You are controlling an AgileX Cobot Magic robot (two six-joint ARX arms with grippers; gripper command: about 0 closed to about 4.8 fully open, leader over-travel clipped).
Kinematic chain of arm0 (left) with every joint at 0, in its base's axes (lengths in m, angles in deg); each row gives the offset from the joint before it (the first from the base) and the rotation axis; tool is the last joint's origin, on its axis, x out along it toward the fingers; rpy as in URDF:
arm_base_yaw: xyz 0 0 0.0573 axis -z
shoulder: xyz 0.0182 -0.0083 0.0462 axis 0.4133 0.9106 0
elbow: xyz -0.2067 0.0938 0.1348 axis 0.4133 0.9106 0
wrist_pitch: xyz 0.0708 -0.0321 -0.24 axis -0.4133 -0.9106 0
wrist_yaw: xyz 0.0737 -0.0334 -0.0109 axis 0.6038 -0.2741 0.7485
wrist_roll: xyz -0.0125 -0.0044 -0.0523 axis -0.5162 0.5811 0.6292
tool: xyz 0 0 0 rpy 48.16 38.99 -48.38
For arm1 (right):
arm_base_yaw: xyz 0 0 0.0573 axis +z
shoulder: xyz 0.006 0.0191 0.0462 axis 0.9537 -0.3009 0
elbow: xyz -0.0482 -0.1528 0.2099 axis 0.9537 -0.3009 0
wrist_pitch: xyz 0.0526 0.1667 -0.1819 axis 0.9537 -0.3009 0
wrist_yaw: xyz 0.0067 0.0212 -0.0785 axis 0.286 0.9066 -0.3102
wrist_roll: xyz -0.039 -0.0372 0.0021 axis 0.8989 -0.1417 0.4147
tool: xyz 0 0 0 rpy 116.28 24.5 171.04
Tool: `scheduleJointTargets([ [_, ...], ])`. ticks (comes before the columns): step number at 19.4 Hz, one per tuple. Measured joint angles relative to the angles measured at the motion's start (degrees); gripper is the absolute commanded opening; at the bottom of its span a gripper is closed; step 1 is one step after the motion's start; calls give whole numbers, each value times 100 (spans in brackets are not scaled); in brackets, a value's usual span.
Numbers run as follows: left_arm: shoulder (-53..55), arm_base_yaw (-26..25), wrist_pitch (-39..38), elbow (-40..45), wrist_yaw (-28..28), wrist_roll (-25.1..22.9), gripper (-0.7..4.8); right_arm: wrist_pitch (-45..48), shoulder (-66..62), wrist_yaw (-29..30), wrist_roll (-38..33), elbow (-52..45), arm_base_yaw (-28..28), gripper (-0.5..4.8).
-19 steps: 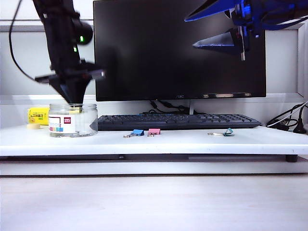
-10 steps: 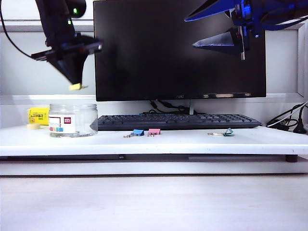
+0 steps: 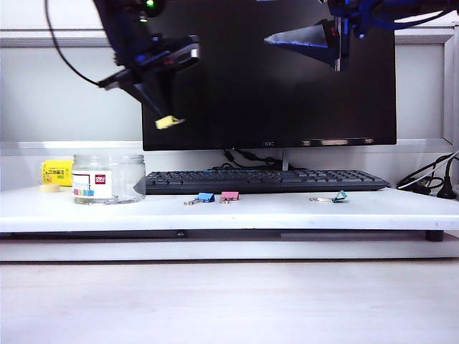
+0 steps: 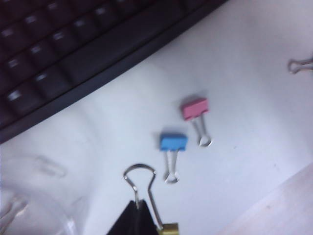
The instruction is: Take the clips out of the round transparent plastic box and place them on the table.
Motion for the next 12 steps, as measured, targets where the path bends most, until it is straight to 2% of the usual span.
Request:
scheduleJointTargets([
  [9, 667, 841, 289, 11, -9, 46, 15, 17, 0, 2, -31, 0, 0, 284],
  [12, 901, 979, 428, 11, -11, 72, 15, 15, 0, 2, -31, 0, 0, 284],
])
